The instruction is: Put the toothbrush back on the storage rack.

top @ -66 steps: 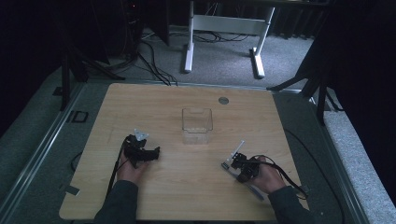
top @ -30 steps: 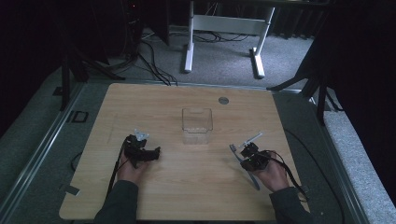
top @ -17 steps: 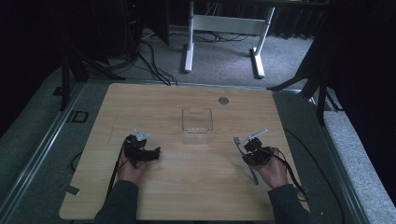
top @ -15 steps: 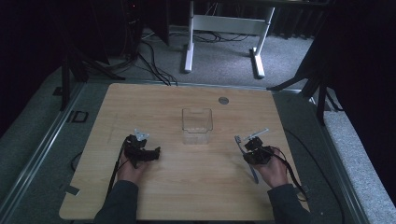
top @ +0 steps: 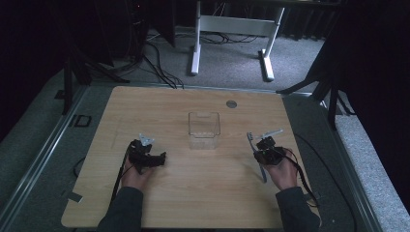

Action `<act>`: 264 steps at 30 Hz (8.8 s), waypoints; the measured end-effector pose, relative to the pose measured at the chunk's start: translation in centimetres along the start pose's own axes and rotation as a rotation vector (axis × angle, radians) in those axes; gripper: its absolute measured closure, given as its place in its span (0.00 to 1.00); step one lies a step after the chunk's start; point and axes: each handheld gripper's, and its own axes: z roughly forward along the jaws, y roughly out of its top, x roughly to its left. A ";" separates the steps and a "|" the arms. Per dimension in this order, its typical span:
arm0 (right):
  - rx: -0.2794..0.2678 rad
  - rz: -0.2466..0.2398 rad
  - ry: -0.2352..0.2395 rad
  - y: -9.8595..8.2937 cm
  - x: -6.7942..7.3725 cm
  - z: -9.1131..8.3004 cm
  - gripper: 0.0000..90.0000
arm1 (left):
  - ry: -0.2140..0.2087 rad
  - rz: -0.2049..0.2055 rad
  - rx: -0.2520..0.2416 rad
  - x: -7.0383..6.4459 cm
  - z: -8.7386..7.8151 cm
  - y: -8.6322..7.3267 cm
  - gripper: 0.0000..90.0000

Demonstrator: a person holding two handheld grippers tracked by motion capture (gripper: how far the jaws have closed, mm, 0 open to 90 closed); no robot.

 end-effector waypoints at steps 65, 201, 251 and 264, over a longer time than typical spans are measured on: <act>-0.366 0.132 -0.170 1.9 -3.8 0.4 0.90 | 0.000 0.000 0.000 0.0 0.0 0.0 0.12; -0.655 0.098 0.010 10.2 2.8 -3.3 0.90 | 0.000 0.001 0.000 0.0 0.0 0.0 0.12; -0.716 0.116 0.177 11.3 5.4 -3.4 0.90 | 0.000 0.000 -0.001 0.0 0.0 0.0 0.12; -0.711 0.112 0.185 11.4 5.8 -2.7 0.90 | 0.000 0.000 -0.001 0.0 0.0 0.0 0.12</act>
